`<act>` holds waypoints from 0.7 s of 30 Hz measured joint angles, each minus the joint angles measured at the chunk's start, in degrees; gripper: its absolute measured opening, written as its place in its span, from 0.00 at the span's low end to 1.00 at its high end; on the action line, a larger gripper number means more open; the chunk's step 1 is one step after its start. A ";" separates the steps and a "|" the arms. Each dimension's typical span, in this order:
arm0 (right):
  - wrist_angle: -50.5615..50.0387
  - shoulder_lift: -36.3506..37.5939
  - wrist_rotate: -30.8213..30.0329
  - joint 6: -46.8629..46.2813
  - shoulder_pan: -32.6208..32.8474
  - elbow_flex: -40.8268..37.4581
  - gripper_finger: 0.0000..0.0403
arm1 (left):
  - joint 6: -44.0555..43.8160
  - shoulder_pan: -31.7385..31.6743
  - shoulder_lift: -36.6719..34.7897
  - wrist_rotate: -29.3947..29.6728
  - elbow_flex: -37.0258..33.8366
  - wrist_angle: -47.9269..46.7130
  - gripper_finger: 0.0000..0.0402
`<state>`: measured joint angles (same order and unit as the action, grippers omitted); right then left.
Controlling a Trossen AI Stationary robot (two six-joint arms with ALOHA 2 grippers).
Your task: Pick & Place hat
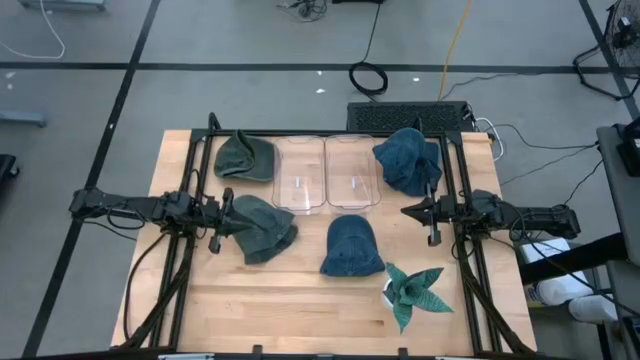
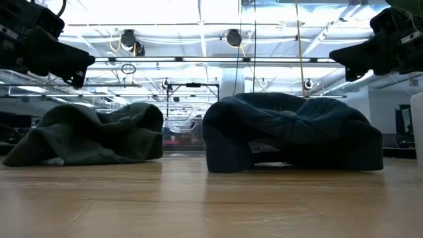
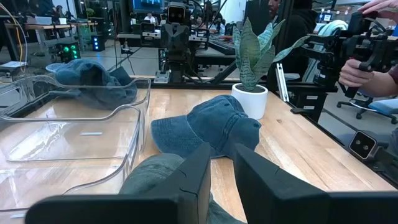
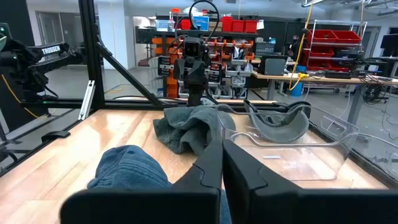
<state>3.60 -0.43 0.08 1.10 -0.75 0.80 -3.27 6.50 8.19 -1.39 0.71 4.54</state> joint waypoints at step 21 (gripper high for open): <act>-2.03 -2.60 -4.76 -0.86 -0.02 6.33 0.40 | 0.00 0.00 0.00 -0.01 0.00 0.00 0.19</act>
<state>1.56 -3.02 -4.69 0.24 -0.78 7.13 -3.27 6.51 8.19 -1.40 0.71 4.53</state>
